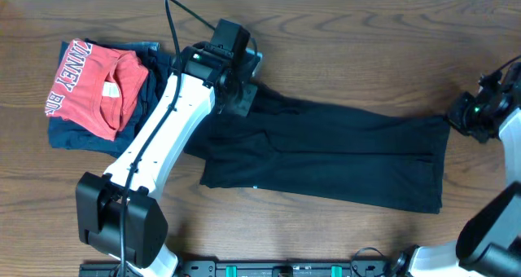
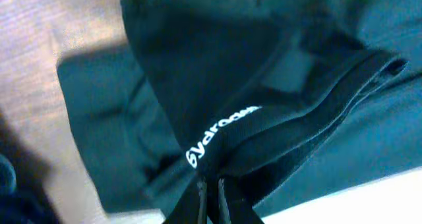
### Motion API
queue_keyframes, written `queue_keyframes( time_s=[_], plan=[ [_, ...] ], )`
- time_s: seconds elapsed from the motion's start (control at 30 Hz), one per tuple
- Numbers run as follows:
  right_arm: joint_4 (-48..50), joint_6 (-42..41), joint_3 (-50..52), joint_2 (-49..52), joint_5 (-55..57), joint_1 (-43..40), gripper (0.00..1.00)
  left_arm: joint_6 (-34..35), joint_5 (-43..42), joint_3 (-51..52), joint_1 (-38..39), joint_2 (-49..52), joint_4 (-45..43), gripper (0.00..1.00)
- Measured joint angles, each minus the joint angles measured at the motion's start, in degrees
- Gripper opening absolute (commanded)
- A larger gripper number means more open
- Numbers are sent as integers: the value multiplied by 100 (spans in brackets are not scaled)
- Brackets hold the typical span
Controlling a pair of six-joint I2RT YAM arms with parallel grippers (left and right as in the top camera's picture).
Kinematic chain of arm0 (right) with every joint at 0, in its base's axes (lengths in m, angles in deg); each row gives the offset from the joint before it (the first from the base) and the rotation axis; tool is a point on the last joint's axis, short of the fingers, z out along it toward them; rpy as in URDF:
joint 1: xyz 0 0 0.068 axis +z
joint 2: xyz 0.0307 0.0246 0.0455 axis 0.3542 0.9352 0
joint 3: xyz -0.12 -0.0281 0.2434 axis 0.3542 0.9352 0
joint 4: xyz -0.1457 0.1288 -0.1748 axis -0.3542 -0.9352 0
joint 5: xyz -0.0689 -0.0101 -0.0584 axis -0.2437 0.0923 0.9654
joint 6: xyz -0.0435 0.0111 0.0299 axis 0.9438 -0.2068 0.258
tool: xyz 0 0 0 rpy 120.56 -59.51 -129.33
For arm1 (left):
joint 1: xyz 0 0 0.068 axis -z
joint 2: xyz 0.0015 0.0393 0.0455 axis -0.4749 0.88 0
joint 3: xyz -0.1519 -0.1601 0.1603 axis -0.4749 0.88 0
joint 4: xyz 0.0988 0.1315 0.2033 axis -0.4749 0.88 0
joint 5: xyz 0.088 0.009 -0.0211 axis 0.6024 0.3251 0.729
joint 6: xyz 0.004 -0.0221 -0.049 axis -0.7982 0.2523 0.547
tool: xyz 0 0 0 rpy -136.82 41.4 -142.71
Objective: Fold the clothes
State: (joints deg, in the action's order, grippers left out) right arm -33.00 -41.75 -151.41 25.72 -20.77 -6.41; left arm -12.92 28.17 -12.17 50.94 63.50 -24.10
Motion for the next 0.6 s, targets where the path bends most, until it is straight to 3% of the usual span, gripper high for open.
queue_keyframes(
  time_s=[0.3, 0.6],
  plan=[
    [-1274, -295, 4, -793, 1008, 0, 1, -2, 24, 0, 0, -2, 1093, 6],
    [-1869, -326, 4, -802, 1453, 0, 2, -2, 131, 0, 0, -2, 1460, 6]
  ],
)
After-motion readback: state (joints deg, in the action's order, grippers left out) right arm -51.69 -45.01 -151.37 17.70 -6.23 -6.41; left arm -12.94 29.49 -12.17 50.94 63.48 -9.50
